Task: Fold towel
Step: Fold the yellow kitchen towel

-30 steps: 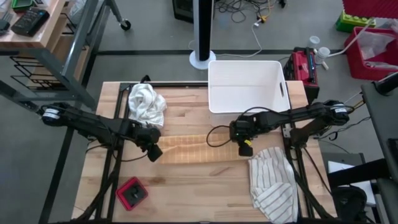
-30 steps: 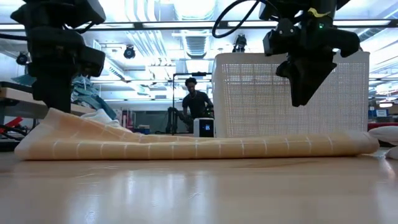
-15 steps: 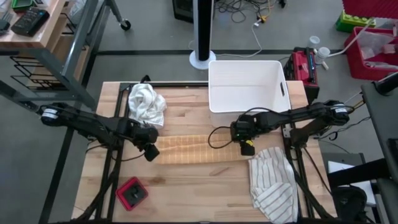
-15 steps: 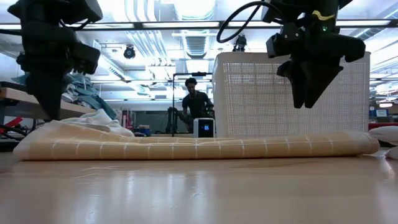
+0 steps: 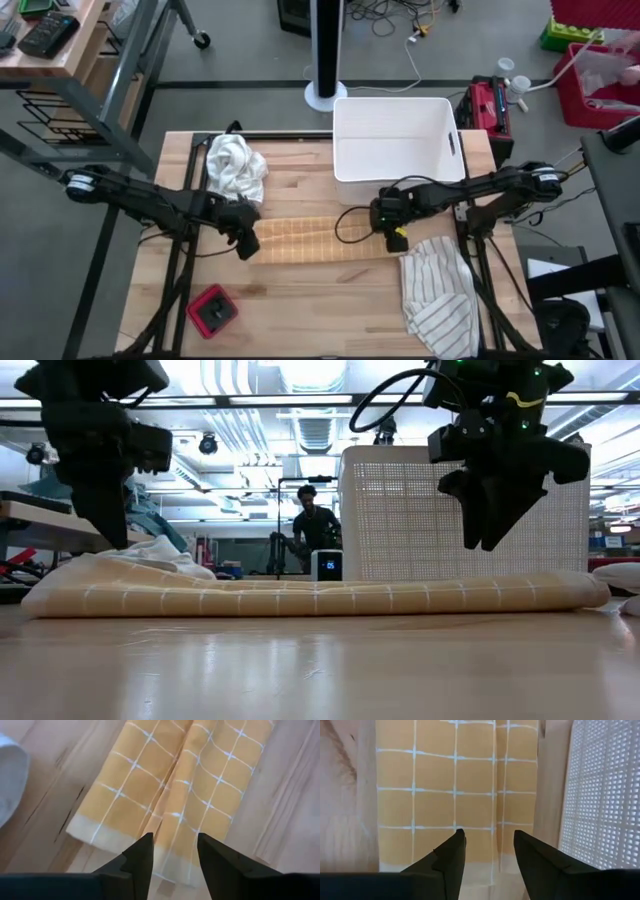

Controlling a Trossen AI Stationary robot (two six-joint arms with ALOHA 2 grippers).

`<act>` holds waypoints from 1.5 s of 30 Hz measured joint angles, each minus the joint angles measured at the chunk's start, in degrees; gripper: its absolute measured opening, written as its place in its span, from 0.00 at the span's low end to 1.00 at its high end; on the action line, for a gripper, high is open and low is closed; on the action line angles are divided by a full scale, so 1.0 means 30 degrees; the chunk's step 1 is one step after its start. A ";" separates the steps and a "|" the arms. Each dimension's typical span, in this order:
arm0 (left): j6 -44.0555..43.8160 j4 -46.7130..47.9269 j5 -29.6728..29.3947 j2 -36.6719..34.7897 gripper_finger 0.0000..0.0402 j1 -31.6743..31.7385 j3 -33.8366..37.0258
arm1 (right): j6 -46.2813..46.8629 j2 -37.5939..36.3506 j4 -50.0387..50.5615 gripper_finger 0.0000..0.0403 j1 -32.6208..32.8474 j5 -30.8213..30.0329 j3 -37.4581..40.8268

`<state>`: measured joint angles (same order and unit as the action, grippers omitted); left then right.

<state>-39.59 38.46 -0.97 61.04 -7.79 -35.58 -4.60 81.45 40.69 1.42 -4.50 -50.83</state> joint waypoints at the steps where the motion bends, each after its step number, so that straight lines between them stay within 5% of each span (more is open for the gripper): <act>1: 0.0195 -0.0312 -0.0007 0.0000 0.35 0.0000 0.0123 | 0.0035 0.0000 -0.0095 0.39 0.0032 -0.0047 0.0115; 12: 0.3682 -0.2989 -0.1008 0.1294 0.34 0.0007 0.0116 | 0.0443 -0.0681 -0.0511 0.33 0.0454 -0.0354 0.0026; 26: 0.4207 -0.3511 -0.1164 0.4089 0.27 -0.0408 -0.2628 | 0.2663 -0.3382 -0.1055 0.23 0.2070 -0.0487 -0.0387; 37: 0.3492 -0.4116 -0.0934 0.8426 0.19 -0.1417 -0.2860 | 0.6166 -0.0818 -0.1785 0.02 0.5289 -0.1154 0.0748; 45: 0.1996 -0.4307 -0.1001 1.0502 0.18 -0.1575 -0.2926 | 0.7492 0.2258 -0.1710 0.00 0.5569 -0.1920 0.1172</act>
<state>-33.60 25.54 -3.98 92.54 -12.52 -44.36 17.88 88.23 35.56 18.13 -10.26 -47.31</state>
